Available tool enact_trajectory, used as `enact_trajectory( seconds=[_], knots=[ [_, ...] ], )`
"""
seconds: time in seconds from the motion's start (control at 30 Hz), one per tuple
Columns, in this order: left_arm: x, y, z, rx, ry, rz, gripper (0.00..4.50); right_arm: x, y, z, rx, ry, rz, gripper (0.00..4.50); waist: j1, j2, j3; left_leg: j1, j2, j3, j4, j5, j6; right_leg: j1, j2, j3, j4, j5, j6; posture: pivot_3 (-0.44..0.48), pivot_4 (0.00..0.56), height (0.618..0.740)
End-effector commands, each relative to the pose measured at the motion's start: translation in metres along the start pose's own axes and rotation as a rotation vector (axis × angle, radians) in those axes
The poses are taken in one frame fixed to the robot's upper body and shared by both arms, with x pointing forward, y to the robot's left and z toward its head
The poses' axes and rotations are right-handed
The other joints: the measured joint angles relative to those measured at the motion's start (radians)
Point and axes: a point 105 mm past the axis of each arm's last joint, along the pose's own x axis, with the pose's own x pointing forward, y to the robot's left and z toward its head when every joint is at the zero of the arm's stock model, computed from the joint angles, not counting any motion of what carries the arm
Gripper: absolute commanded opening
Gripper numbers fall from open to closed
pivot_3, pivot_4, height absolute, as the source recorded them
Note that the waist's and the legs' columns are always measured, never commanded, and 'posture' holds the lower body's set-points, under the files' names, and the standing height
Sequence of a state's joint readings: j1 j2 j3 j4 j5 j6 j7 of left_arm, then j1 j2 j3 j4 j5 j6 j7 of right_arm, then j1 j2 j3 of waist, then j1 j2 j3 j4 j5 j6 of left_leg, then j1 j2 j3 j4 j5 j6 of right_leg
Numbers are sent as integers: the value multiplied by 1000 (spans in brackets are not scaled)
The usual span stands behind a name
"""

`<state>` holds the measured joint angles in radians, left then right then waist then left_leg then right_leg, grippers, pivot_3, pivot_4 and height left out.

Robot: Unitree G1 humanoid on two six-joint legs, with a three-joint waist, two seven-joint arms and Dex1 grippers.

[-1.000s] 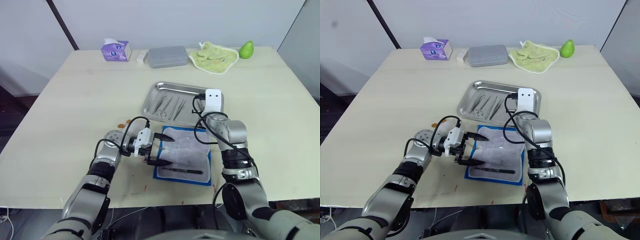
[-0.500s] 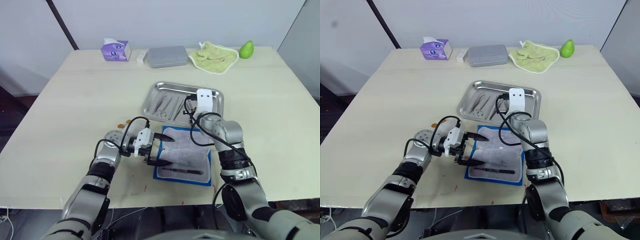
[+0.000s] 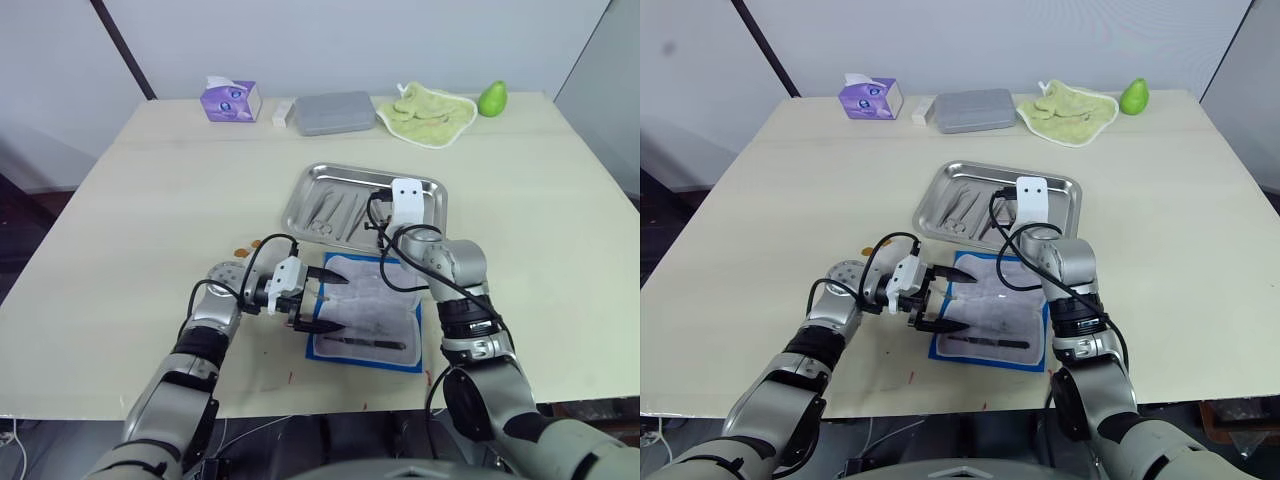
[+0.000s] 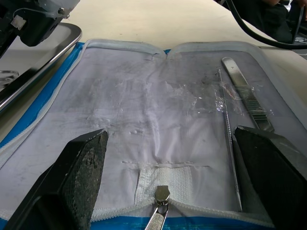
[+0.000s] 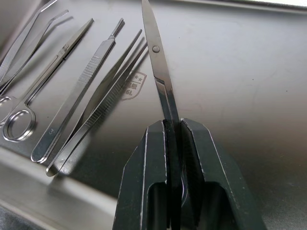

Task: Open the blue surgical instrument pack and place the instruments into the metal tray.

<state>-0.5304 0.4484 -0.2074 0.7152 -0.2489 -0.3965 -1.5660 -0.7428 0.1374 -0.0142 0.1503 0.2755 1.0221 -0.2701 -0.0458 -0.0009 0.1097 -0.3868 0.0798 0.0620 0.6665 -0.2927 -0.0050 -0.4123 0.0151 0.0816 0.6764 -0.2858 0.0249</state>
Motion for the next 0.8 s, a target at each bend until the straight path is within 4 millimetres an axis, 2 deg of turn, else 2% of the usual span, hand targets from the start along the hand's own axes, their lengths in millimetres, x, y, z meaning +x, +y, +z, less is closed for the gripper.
enact_trajectory(
  seconds=[0.03, 0.67, 0.7, 0.77, 0.8],
  knots=[
    [9, -29, -30, -135, 63, -97, 4500, -12, 43, 26, 5, -76, 109, 63, 0, 0, 0, 0, 0, 0, 0, 0, 0, 0, 0, 0, 0, 0, 0, 0, 150, 740],
    [7, -31, -33, -141, 67, -97, 4500, -11, 29, 24, 7, -63, 72, 63, -1, 0, 0, 0, 0, 0, 0, 0, 0, 0, 0, 0, 0, 0, 0, 0, 150, 740],
    [7, -31, -33, -141, 67, -98, 4500, -11, 29, 24, 5, -62, 74, 959, -1, 0, 0, 0, 0, 0, 0, 0, 0, 0, 0, 0, 0, 0, 0, 0, 150, 740],
    [7, -31, -33, -141, 67, -98, 4500, -12, 29, 26, -2, -71, 78, 1430, -1, 0, 0, 0, 0, 0, 0, 0, 0, 0, 0, 0, 0, 0, 0, 0, 150, 740],
    [7, -31, -33, -142, 68, -97, 4500, -13, 29, 28, -6, -80, 80, 2043, -1, 0, 0, 0, 0, 0, 0, 0, 0, 0, 0, 0, 0, 0, 0, 0, 150, 740]
  ],
)
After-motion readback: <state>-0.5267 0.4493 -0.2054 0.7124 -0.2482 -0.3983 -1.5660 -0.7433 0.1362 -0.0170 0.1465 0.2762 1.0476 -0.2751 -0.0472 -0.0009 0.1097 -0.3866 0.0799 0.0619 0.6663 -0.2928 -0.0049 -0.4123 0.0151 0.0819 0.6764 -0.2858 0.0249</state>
